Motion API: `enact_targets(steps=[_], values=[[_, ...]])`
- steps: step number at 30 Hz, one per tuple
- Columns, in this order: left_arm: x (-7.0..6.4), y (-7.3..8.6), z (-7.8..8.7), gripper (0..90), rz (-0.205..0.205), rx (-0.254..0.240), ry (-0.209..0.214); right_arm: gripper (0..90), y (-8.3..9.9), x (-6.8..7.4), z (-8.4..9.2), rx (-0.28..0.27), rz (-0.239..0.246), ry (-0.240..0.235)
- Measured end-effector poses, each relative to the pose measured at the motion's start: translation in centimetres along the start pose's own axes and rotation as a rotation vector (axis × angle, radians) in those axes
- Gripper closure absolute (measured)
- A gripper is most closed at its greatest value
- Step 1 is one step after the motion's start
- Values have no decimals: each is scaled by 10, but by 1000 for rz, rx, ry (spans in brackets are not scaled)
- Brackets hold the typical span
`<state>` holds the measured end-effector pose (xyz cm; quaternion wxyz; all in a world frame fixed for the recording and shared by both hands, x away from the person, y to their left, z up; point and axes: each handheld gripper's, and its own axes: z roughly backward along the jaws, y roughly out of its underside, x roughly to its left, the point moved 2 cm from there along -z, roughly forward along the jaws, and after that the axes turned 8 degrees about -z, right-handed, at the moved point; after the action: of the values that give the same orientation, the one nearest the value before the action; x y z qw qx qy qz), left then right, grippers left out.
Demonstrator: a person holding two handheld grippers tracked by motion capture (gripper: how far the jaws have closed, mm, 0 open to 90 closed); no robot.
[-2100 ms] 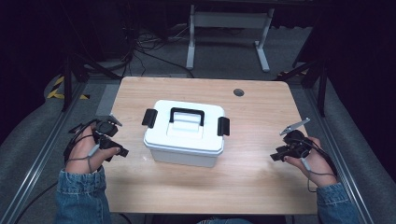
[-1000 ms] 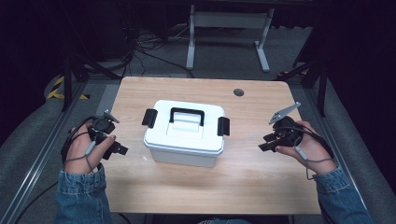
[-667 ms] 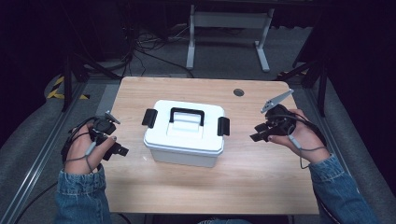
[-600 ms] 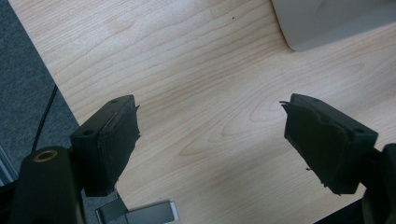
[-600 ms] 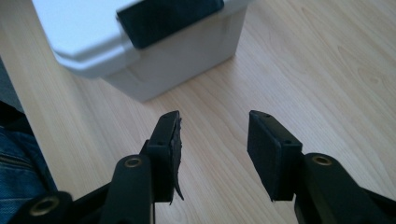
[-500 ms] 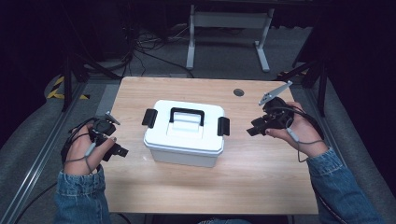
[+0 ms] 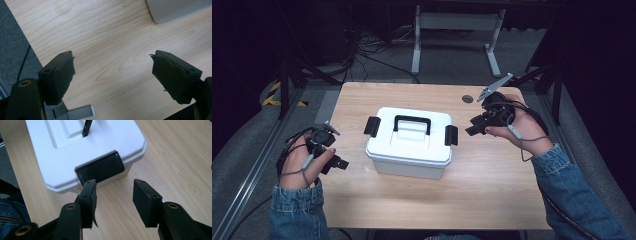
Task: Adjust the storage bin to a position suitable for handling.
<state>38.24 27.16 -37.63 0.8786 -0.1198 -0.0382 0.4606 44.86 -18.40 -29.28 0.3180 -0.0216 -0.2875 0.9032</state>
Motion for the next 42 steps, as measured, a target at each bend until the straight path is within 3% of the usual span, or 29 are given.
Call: enact_targets(steps=[15, 28, 33, 35, 42], values=[[1, -6, -1, 187, -17, -2, 6, 532, -44, 17, -11, 2, 75, -33], [2, -5, 0, 186, -17, -13, 4, 496, -87, 36, -49, 21, 186, -61], [2, -5, -1, 186, -13, -7, 12, 491, -97, 42, -69, 50, 205, -91], [1, -5, -1, 185, -15, -9, 13, 489, -101, 43, -77, 76, 181, -97], [2, -5, -3, 185, -21, -4, 17, 515, -111, 45, -94, 100, 183, -102]])
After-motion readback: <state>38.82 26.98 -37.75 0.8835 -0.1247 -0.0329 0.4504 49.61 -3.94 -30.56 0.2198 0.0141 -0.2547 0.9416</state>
